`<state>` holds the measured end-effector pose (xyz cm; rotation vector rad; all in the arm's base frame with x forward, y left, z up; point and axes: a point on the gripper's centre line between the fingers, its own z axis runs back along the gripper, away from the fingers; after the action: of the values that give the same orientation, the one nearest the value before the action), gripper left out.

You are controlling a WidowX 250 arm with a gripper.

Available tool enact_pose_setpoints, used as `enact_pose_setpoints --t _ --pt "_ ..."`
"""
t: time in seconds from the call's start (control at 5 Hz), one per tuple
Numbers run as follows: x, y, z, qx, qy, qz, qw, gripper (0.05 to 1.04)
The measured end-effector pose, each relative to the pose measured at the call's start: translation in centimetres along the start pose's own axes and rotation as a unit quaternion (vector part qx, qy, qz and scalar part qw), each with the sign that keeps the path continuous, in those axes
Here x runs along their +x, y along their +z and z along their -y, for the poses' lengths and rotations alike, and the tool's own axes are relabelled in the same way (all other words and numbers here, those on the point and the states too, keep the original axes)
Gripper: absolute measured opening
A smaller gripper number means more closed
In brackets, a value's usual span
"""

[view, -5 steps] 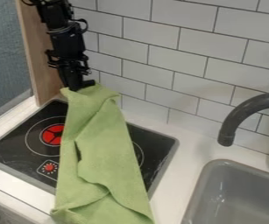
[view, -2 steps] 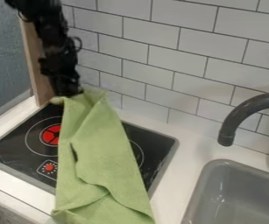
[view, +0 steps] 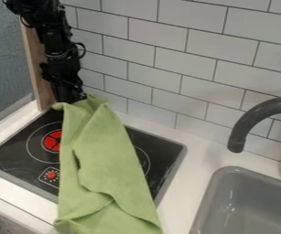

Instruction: Unfold the cloth from right to the top edge of the cooker

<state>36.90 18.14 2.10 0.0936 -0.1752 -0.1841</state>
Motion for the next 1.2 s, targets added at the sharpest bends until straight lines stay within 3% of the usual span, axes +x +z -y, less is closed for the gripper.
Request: enact_pose_setpoints --t 0.4,0.6,0.8,1.2 --pt "-0.2 -0.1 0.3 -0.007 0.010 -0.002 0.9999 0.789" --pt "-0.2 -0.1 0.6 -0.016 0.015 -0.004 0.9997 1.007" --pt "0.1 0.8 0.8 -0.023 0.021 0.004 0.9995 1.006" --pt "0.6 5.9 2.2 -0.039 0.003 0.058 0.9976 0.999"
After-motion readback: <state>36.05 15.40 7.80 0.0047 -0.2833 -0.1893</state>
